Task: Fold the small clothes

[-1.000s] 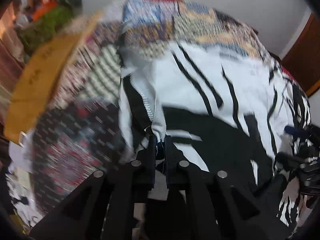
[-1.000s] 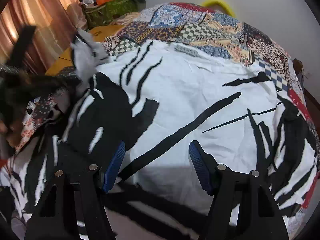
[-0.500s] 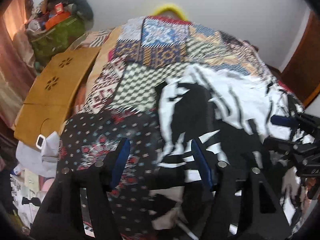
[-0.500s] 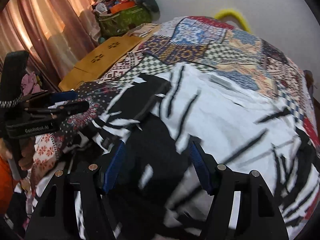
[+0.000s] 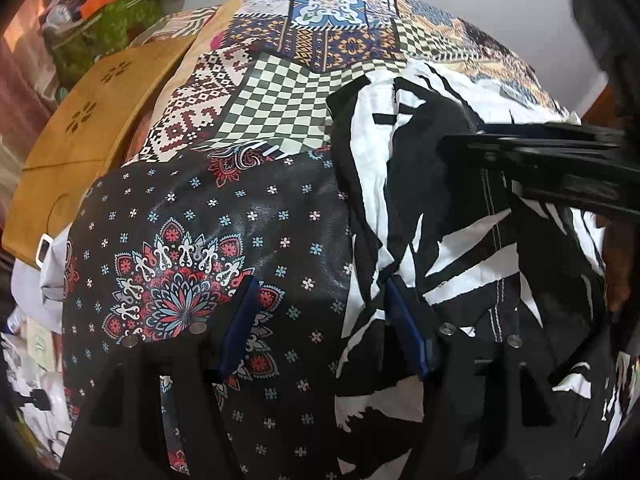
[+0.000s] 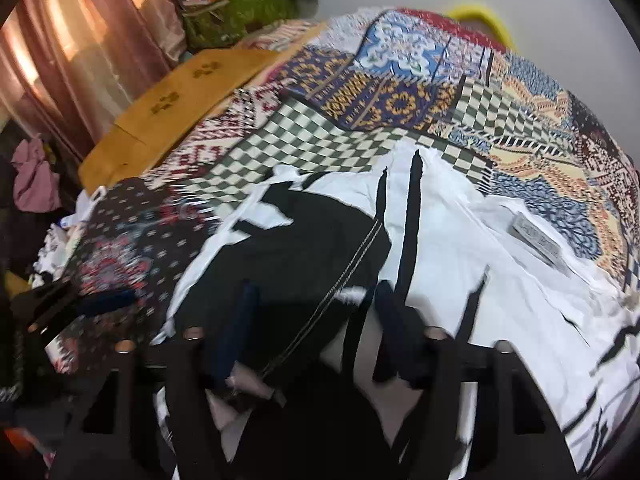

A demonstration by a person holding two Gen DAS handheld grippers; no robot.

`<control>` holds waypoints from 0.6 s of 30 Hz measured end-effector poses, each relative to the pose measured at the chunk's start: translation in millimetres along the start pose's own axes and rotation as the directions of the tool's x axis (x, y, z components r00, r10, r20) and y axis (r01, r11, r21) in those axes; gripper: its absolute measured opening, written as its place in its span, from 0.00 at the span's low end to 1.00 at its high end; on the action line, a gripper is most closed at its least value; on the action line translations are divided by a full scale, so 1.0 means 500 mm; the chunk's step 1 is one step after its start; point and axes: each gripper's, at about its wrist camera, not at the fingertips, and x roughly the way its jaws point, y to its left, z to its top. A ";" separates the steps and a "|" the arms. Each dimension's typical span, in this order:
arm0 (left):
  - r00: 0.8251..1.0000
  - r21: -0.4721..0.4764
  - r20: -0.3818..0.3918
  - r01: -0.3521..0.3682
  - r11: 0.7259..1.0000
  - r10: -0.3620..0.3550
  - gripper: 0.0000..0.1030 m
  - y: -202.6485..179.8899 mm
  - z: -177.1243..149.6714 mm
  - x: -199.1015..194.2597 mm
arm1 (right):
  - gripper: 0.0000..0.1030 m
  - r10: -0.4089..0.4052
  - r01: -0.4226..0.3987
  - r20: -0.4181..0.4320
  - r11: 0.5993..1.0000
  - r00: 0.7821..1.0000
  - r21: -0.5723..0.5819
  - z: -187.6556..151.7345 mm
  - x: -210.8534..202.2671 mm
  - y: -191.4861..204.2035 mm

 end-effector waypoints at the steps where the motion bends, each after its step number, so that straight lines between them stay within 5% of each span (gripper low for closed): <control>1: 1.000 -0.003 0.001 0.003 1.000 -0.003 0.64 0.003 -0.001 0.001 | 0.37 0.007 -0.007 -0.001 1.000 1.000 0.014 0.004 0.013 -0.005; 5: 0.999 0.019 0.019 -0.032 0.999 0.032 0.65 -0.001 -0.009 0.003 | 0.08 -0.003 0.003 0.007 1.000 1.000 -0.001 0.005 0.029 0.000; 18: 0.990 0.019 0.012 -0.142 0.990 0.142 0.74 0.001 -0.014 0.004 | 0.05 -0.072 0.073 0.040 0.997 0.997 -0.021 -0.011 0.014 -0.006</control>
